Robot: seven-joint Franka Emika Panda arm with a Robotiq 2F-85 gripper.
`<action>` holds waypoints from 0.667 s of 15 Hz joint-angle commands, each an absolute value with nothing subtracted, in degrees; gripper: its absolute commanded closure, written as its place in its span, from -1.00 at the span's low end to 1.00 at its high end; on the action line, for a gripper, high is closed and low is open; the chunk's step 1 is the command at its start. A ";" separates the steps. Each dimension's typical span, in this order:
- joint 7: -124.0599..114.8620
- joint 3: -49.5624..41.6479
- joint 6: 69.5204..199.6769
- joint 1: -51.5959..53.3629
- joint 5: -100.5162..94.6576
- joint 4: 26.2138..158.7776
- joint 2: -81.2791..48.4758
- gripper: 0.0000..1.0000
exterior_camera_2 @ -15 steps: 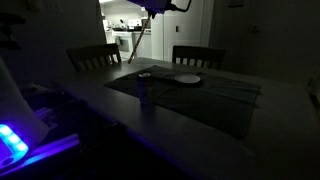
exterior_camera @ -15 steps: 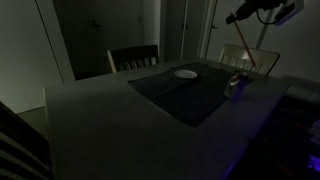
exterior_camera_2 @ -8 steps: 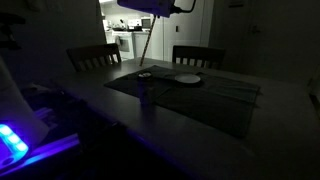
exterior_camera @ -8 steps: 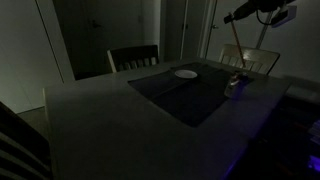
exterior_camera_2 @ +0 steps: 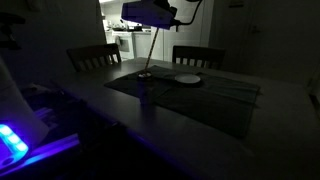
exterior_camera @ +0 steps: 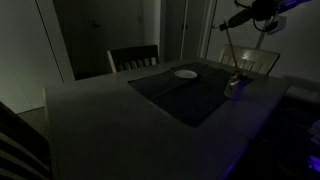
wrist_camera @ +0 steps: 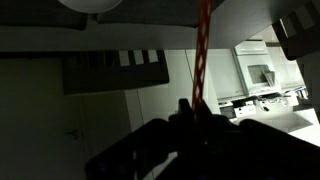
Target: Put the straw inside the can
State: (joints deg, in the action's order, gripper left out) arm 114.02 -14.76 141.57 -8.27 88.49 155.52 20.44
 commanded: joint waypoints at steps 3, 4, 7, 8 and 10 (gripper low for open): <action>118.70 -11.99 143.17 -11.03 93.85 153.41 15.47 0.95; 118.69 -11.90 142.96 -11.18 94.23 153.20 14.97 0.95; 118.96 -11.87 142.37 -11.24 95.82 152.57 13.14 0.95; 118.79 -11.76 142.42 -11.20 96.16 152.32 12.69 0.95; 118.67 -11.56 142.41 -11.12 96.75 151.79 11.59 0.95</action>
State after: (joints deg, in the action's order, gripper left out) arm 116.35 -13.07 142.52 -9.73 94.26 153.81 14.85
